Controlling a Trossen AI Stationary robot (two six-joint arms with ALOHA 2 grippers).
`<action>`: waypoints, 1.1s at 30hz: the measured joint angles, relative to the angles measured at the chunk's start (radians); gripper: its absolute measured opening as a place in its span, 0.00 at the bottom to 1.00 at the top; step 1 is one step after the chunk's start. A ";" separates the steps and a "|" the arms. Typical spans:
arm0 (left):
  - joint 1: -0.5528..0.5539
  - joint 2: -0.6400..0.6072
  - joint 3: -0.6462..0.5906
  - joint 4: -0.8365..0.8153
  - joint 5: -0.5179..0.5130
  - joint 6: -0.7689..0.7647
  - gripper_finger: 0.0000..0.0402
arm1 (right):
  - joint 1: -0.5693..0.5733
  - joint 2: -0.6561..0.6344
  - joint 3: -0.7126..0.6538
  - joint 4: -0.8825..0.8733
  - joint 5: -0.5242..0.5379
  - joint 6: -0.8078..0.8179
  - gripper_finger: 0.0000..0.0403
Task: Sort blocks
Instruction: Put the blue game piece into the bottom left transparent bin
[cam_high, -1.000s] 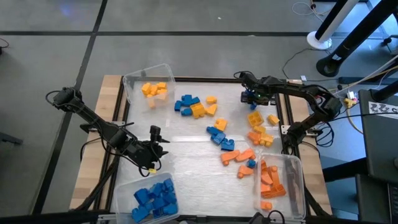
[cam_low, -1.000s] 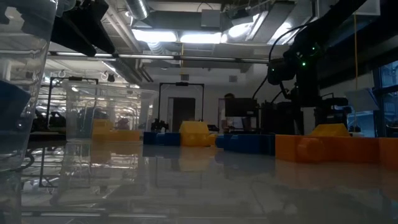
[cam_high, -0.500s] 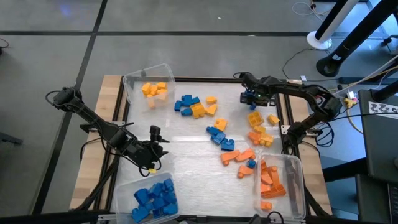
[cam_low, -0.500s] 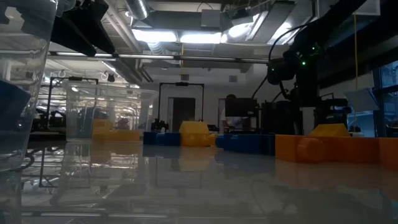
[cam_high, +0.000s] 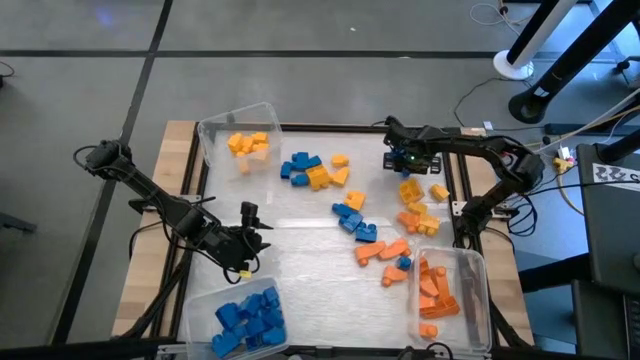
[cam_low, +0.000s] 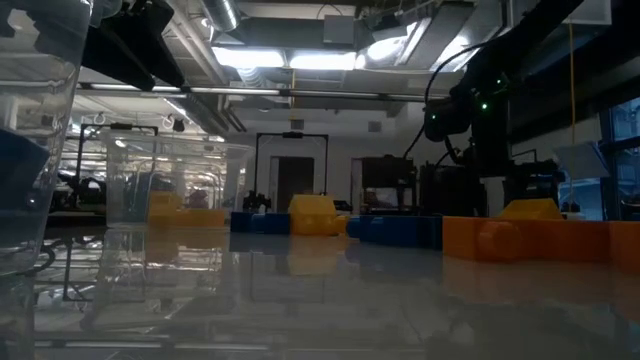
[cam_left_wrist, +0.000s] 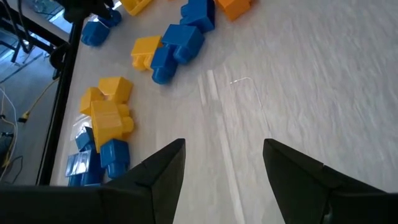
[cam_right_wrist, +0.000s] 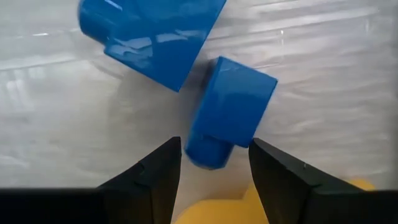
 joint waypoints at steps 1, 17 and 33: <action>0.000 0.000 0.000 0.000 0.000 0.000 0.51 | 0.000 0.015 0.000 0.003 0.001 0.000 0.47; 0.000 0.000 0.000 -0.026 0.015 -0.006 0.51 | -0.001 0.089 0.000 0.077 0.024 0.000 0.46; 0.000 0.000 0.000 -0.054 0.015 -0.003 0.51 | -0.001 0.089 0.001 0.080 -0.007 -0.107 0.32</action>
